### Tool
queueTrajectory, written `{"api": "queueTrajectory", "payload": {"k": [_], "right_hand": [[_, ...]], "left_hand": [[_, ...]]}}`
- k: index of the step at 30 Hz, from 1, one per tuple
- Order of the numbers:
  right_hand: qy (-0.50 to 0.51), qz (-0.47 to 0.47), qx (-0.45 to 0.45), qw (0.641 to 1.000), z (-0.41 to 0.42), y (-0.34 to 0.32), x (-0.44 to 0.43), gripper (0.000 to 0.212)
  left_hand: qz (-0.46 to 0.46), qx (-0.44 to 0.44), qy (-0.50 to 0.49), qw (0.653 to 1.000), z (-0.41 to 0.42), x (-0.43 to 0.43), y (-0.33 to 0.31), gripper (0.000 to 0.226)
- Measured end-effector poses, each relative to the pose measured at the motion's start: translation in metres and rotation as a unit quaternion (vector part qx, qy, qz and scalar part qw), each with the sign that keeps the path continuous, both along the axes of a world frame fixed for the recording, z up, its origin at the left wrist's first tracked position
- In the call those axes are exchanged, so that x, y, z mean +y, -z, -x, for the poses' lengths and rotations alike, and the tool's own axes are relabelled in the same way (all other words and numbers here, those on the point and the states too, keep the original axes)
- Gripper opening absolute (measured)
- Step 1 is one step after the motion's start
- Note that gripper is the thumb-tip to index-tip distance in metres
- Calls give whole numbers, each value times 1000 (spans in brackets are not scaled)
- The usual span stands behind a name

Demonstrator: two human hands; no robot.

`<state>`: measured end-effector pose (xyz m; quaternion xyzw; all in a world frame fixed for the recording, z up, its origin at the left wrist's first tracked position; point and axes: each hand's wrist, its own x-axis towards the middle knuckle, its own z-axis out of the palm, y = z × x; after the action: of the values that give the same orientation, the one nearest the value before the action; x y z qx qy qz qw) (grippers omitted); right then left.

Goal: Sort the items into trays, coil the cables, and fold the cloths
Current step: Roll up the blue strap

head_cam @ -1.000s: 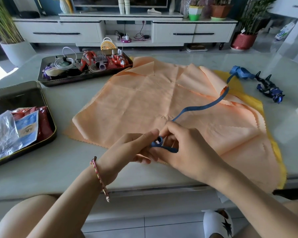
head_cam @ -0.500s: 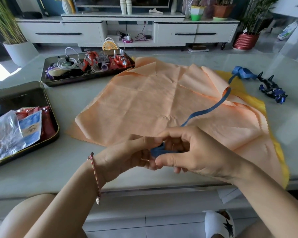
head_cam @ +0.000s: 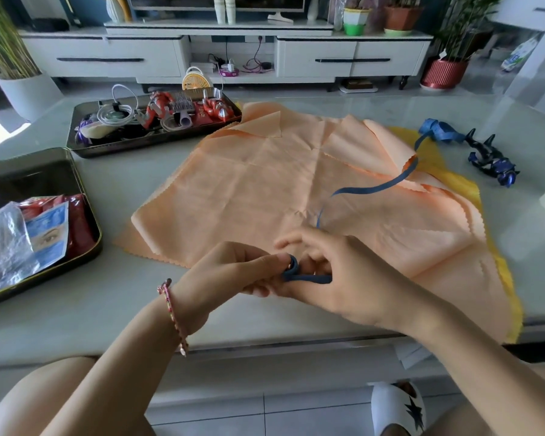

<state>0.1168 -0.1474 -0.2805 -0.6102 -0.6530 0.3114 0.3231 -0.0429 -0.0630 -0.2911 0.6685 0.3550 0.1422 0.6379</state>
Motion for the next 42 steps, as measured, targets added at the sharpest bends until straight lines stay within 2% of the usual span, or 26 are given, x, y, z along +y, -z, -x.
{"api": "queueTrajectory", "payload": {"k": [4, 7, 9, 11, 13, 15, 17, 19, 21, 25, 29, 31, 33, 35, 37, 39, 41, 42], "right_hand": [[-58, 51, 33, 996, -5, -5, -1, 19], [-3, 6, 5, 1000, -2, -1, 0, 17], [48, -45, -69, 995, 1, 0, 0, 22], [72, -87, -180, 977, 4, 0, -2, 31], [73, -119, -245, 959, 6, 1, -2, 34], [68, -141, -266, 951, 7, 2, -1, 29], [66, -170, -289, 940, 7, 4, -2, 25], [70, -184, -314, 929, 7, 5, -2, 25], [71, -158, -290, 941, 6, 4, -1, 26], [9, -13, -110, 994, -1, 3, 2, 29], [-53, 64, 6, 996, -6, -3, 0, 20], [-49, 69, 28, 996, -5, -3, -1, 20], [-22, 41, 3, 999, -4, -2, 0, 19], [16, -11, -63, 998, -1, -1, 0, 18], [46, -65, -165, 983, 3, 1, -2, 21], [56, -119, -273, 953, 5, 2, -3, 26], [61, -136, -296, 944, 6, 2, -3, 28], [63, -121, -273, 952, 6, 0, -3, 28]], "left_hand": [[23, 38, 44, 998, 2, 0, -3, 35], [56, -7, 11, 998, -5, -7, 0, 58], [72, -42, -10, 996, -8, -11, 2, 65], [42, -49, -16, 998, -11, -15, 4, 54], [23, -64, -37, 997, -13, -17, 6, 36], [70, -105, -68, 990, -14, -17, 9, 31], [163, -152, -97, 970, -14, -17, 10, 35], [208, -165, -112, 958, -14, -16, 10, 34], [190, -140, -116, 965, -12, -14, 9, 31], [102, -52, -85, 990, -3, -6, 5, 30], [39, 15, 28, 999, 6, -1, -5, 31], [38, 4, 26, 999, 7, 0, -5, 36], [73, -34, -21, 997, 3, -1, -1, 33], [127, -72, -65, 987, -2, -4, 3, 29], [174, -100, -78, 976, -6, -9, 6, 35], [185, -119, -92, 971, -9, -12, 8, 39], [180, -126, -111, 969, -8, -10, 9, 39], [178, -121, -111, 970, -7, -8, 8, 39]]}}
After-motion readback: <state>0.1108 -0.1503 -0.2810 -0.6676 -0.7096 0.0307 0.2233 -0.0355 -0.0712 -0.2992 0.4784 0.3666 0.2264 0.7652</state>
